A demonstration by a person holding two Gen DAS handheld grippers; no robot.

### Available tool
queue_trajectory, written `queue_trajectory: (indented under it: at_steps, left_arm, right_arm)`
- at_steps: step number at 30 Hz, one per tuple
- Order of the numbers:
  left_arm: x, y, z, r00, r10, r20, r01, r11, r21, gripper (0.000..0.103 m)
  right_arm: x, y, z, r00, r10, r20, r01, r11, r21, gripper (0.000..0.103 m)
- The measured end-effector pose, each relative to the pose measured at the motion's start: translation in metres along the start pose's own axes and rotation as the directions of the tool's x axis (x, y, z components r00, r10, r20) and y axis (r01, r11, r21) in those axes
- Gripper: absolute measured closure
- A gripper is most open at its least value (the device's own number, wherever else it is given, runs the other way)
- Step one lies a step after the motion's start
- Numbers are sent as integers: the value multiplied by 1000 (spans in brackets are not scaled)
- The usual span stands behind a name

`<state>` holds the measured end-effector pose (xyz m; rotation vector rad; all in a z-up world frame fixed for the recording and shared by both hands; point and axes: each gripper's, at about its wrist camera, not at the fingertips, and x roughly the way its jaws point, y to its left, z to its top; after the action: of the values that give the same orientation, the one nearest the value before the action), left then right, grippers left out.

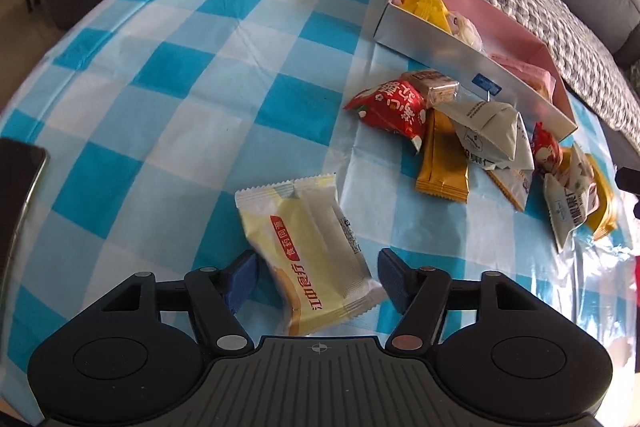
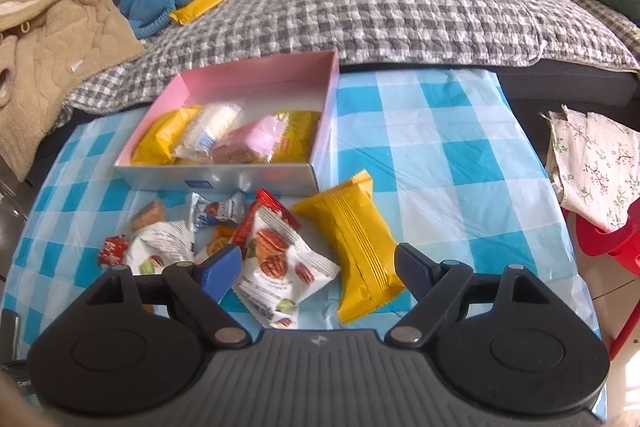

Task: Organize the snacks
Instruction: 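Move left tool to cream cake pack while right tool approaches white pecan pack, then close left tool on cream cake pack while right tool grasps pecan pack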

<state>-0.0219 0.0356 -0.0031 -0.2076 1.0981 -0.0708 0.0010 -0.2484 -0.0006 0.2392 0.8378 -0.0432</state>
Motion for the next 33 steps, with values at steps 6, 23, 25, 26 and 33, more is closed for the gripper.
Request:
queue_trajectory:
  at_steps: [6,23,25,26,33]
  left_arm:
    - [0,-2,2,1000,-13,20,13,1000,20,57]
    - [-9,-8,8,996,-52,76,49,998,30,58]
    - [-9,-8,8,995,-55,78,53,998,28,58]
    - [-10,-8,8,995,-58,82,55,998,27,58]
    - [-16,-7,11,992,-71,103,69,997,25,58]
  right_arm:
    - [-1,-5,1,995,96,-14,-95,994,60,37]
    - [31,1,-5,981,160,-108,-129,961,246,39]
    - [37,3,-4,986,132,-105,-104,965,239,50]
    - [40,4,-4,986,122,-110,-94,968,234,56]
    - [24,8,-1,984,157,-79,-137,967,214,65]
